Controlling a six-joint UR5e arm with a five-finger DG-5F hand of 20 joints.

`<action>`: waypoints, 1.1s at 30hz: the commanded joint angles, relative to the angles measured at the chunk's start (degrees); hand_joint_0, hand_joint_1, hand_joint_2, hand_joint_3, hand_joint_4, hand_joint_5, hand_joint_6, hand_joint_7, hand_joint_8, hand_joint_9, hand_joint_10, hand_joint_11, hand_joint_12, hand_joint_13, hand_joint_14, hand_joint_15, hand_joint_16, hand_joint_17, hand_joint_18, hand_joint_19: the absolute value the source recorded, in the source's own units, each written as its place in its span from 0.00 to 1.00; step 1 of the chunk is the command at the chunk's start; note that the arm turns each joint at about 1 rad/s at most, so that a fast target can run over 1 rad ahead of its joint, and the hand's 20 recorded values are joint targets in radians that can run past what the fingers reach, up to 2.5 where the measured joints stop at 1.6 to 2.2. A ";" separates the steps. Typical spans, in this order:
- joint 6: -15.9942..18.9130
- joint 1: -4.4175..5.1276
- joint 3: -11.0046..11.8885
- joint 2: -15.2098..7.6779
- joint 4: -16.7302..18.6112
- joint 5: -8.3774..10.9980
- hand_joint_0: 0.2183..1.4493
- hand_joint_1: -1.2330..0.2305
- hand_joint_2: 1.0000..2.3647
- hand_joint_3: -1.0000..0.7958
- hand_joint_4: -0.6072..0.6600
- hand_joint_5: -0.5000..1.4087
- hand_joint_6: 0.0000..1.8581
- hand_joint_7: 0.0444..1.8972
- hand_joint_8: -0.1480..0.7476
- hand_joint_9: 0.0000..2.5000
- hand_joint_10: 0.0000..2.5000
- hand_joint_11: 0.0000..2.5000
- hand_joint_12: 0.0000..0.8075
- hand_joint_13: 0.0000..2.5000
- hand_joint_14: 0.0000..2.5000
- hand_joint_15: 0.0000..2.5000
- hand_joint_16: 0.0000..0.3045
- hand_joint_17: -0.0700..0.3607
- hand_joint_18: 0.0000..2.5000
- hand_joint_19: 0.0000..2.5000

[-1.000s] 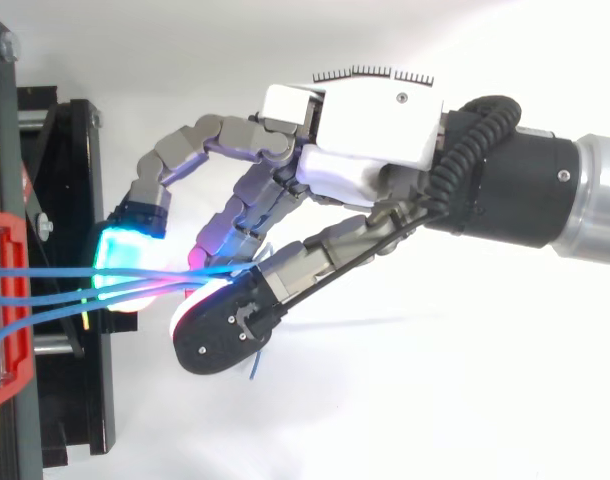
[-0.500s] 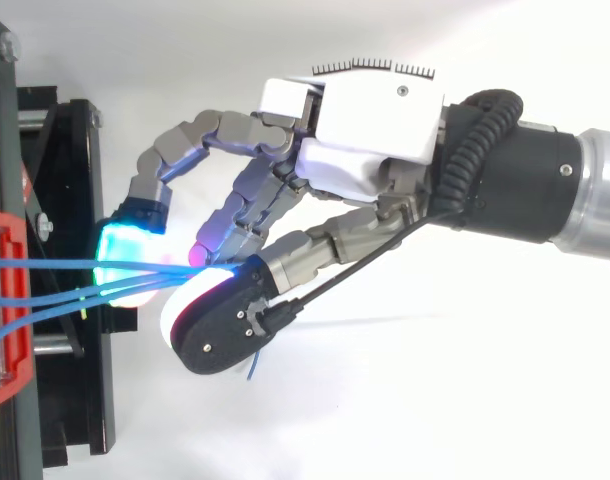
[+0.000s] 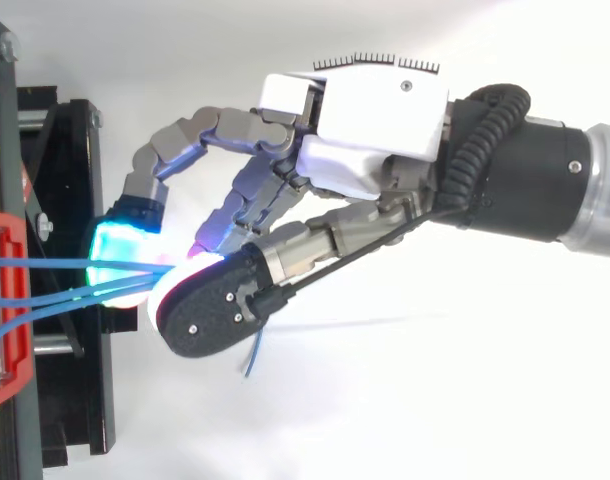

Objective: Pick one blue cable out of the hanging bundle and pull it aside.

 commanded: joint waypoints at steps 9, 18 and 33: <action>-0.15 0.03 0.68 0.28 -1.50 0.00 0.30 0.36 0.00 0.32 0.36 0.21 0.45 0.47 0.42 0.46 0.01 0.30 0.37 0.41 0.01 0.26 0.15 0.40 0.33 0.23; -0.33 0.03 0.59 0.28 -2.29 0.00 0.40 0.23 0.01 0.42 0.33 0.21 0.49 0.55 0.40 0.48 0.01 0.33 0.36 0.41 0.01 0.25 0.15 0.40 0.33 0.21; -0.33 -0.32 0.68 0.45 -4.22 -0.88 0.23 0.33 0.00 0.28 0.35 0.23 0.46 0.46 0.37 0.53 0.01 0.28 0.34 0.39 0.01 0.21 0.15 0.40 0.34 0.20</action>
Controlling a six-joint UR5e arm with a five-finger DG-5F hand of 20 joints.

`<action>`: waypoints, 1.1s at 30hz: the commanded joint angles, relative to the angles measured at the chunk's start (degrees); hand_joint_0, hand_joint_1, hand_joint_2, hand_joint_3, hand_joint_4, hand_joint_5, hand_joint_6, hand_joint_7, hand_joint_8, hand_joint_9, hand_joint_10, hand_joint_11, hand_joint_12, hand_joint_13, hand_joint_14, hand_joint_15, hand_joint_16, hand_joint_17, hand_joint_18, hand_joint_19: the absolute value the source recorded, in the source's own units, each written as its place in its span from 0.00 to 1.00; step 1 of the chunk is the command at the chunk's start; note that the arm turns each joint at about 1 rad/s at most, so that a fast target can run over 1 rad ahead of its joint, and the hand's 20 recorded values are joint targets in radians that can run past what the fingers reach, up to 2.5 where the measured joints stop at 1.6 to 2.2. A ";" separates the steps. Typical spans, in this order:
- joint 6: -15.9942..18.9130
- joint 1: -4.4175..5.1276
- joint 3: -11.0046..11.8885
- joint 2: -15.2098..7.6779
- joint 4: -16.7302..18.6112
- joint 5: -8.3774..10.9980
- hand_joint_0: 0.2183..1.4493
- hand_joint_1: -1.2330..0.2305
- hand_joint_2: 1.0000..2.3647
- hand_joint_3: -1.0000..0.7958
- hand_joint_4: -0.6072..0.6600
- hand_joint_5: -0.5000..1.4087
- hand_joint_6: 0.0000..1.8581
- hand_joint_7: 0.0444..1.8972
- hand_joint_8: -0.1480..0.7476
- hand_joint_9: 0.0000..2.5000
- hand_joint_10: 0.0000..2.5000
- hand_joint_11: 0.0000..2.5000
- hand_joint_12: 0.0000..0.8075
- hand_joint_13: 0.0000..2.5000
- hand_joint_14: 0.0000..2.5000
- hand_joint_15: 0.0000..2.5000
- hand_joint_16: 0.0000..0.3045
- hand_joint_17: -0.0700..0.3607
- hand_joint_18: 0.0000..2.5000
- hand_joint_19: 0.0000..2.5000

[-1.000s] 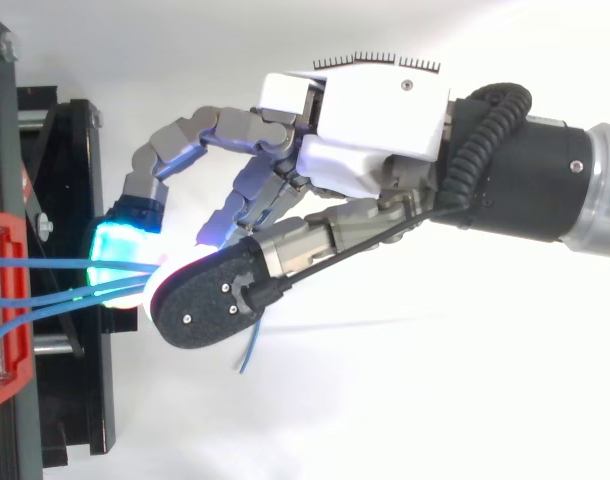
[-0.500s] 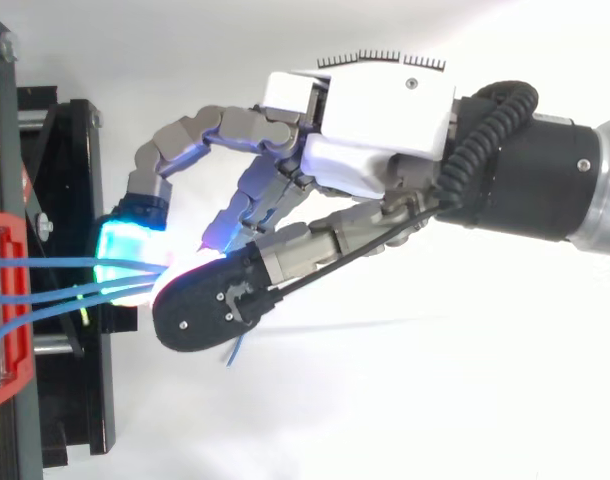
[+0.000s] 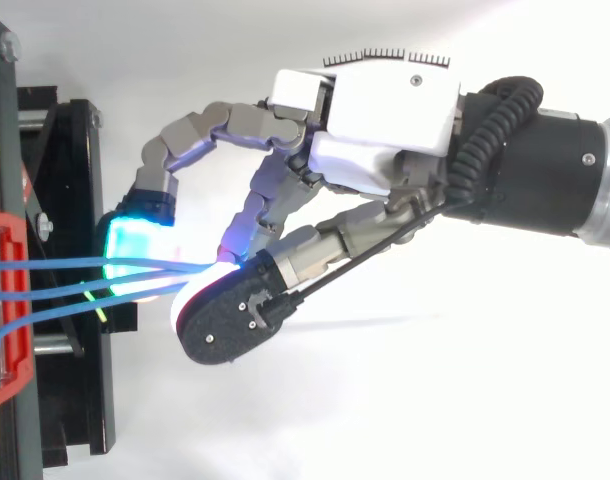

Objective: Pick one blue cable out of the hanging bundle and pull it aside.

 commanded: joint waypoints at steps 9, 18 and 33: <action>-0.03 -0.21 -0.02 0.12 -0.45 -0.13 0.30 0.42 0.00 0.28 0.41 0.23 0.43 0.53 0.40 0.54 0.01 0.27 0.33 0.40 0.01 0.22 0.14 0.39 0.33 0.22; -0.03 -0.38 -0.02 0.21 -0.36 -0.13 0.34 0.26 0.01 0.44 0.40 0.20 0.50 0.44 0.42 0.49 0.01 0.31 0.36 0.39 0.01 0.24 0.15 0.40 0.33 0.21; -0.03 -0.82 -0.02 0.48 -0.36 -0.13 0.45 0.21 0.00 0.28 0.23 0.20 0.51 0.46 0.38 0.46 0.01 0.31 0.34 0.38 0.01 0.23 0.14 0.38 0.32 0.18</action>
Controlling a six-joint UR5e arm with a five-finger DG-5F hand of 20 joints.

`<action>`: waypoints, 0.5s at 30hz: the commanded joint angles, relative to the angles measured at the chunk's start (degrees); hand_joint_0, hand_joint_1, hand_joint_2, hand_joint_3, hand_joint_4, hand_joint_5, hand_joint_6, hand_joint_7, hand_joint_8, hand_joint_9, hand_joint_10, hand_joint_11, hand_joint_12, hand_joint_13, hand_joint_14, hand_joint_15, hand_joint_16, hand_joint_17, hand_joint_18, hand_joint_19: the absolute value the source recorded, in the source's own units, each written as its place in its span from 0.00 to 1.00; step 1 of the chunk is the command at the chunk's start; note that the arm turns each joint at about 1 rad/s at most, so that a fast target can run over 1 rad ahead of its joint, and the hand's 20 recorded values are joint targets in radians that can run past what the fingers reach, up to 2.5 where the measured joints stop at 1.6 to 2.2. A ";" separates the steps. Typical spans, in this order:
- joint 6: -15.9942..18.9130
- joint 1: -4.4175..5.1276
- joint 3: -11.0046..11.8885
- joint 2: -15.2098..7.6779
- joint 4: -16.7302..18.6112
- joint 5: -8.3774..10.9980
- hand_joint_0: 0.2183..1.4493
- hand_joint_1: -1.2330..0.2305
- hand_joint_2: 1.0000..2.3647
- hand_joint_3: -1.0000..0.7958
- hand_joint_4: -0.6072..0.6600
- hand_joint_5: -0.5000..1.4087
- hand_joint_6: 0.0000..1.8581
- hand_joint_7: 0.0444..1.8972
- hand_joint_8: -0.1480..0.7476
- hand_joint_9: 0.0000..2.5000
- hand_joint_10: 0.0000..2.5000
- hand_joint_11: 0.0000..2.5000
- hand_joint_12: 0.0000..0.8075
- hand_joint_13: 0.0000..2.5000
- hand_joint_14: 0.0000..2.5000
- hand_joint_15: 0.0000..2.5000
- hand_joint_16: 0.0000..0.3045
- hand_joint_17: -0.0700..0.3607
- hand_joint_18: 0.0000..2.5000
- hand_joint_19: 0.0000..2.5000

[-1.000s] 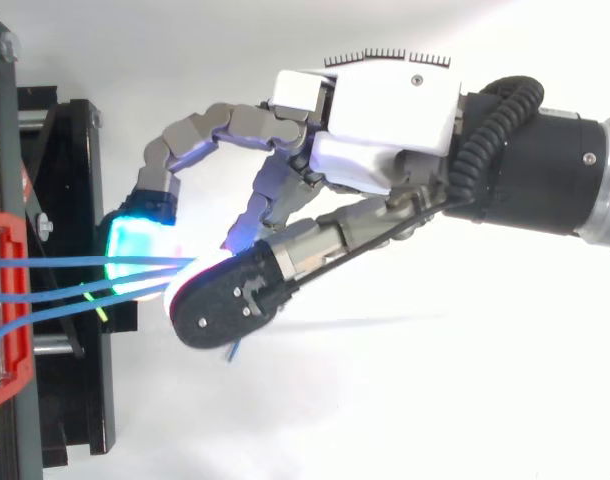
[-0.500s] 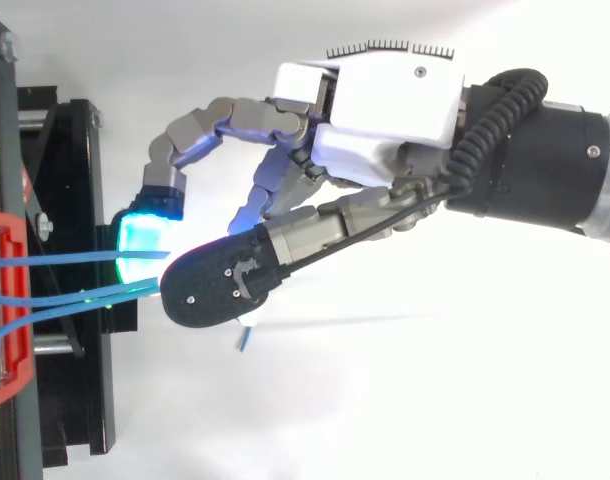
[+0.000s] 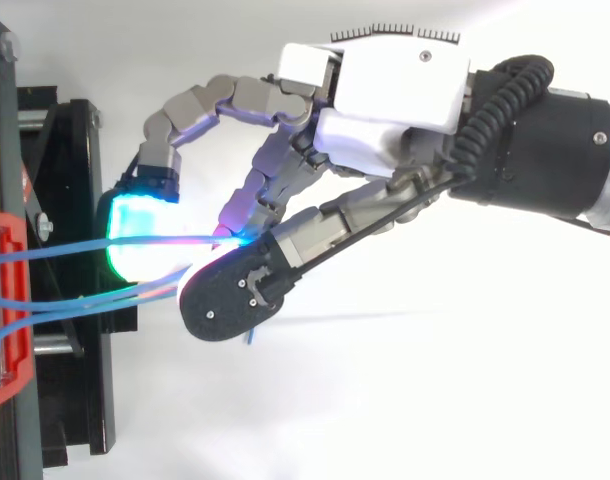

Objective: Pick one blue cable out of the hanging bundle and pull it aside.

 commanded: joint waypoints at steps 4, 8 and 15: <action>0.08 -0.42 0.02 0.02 0.02 0.00 0.32 0.24 0.00 0.28 0.40 0.20 0.49 0.39 0.40 0.46 0.01 0.31 0.34 0.38 0.01 0.23 0.14 0.39 0.32 0.20; 0.08 -0.60 0.02 0.02 0.02 -0.09 0.23 0.32 0.00 0.28 0.46 0.21 0.46 0.40 0.43 0.48 0.01 0.29 0.38 0.39 0.01 0.23 0.16 0.42 0.33 0.21; 0.08 -0.68 0.02 0.02 -0.33 -0.70 0.26 0.37 0.00 0.28 0.45 0.21 0.45 0.43 0.43 0.48 0.01 0.30 0.38 0.39 0.01 0.24 0.16 0.41 0.32 0.22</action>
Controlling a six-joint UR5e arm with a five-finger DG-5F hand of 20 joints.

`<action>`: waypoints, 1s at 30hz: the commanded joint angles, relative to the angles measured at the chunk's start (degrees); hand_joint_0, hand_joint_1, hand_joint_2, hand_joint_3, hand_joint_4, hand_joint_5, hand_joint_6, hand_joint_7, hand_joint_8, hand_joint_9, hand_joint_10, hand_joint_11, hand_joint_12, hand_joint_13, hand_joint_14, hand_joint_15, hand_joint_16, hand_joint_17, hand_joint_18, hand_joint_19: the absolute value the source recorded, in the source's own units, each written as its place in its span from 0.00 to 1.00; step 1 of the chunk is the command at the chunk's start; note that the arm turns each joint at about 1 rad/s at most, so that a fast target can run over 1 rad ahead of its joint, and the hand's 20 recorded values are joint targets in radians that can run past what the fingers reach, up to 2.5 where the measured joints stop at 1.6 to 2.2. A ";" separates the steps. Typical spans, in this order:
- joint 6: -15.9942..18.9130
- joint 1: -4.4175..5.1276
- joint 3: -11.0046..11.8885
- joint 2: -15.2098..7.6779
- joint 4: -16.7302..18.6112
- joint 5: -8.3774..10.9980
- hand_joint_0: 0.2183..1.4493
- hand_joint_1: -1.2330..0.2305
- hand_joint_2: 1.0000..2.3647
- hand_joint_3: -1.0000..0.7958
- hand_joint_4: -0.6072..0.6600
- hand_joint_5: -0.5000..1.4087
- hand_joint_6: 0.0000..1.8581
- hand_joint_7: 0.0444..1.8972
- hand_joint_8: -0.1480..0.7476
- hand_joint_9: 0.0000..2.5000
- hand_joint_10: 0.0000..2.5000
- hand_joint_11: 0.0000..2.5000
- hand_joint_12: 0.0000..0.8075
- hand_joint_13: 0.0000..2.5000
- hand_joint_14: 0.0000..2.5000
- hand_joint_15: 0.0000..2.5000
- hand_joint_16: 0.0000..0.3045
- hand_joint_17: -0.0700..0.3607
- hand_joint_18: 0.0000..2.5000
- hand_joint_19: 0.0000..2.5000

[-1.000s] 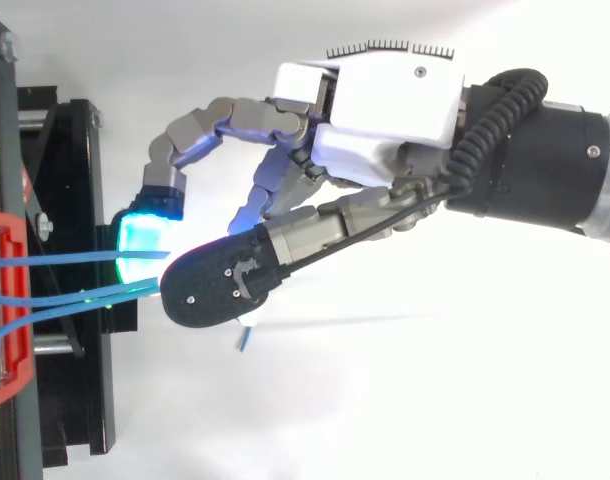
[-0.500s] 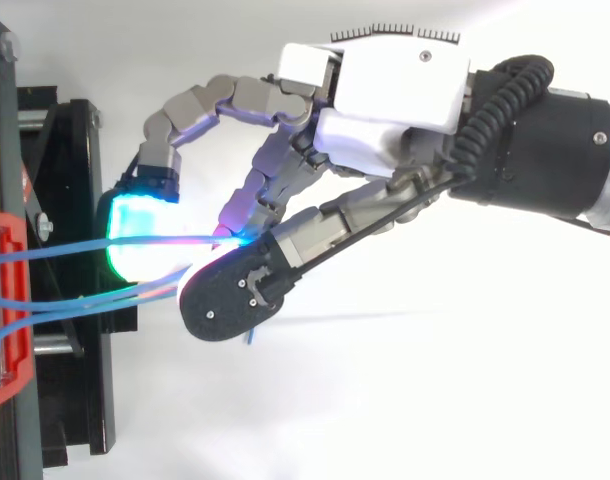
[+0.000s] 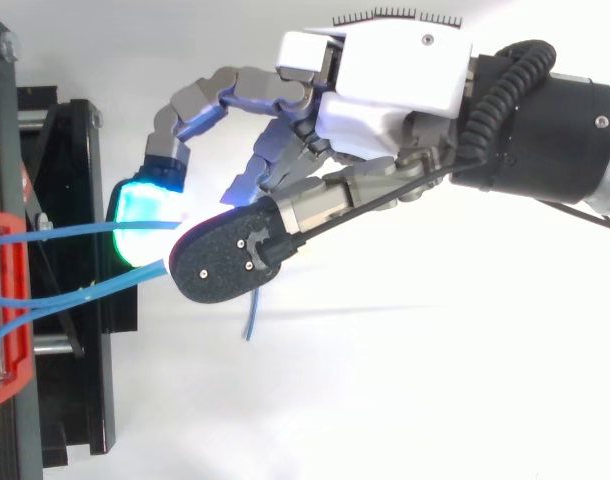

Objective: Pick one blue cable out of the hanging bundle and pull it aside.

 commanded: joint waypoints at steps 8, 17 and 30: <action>-0.03 -0.11 0.00 0.00 -0.82 -0.26 0.31 0.35 0.01 0.37 0.43 0.21 0.48 0.45 0.43 0.49 0.01 0.31 0.37 0.39 0.01 0.24 0.15 0.40 0.32 0.22; -0.03 -0.11 0.09 0.00 -0.82 -0.26 0.29 0.29 0.00 0.53 0.39 0.24 0.49 0.53 0.49 0.57 0.01 0.32 0.45 0.48 0.01 0.28 0.20 0.48 0.40 0.19; -0.11 -0.11 0.26 0.44 -0.82 -0.26 0.28 0.34 0.00 0.47 0.44 0.23 0.47 0.49 0.49 0.54 0.01 0.30 0.47 0.44 0.01 0.26 0.21 0.50 0.38 0.19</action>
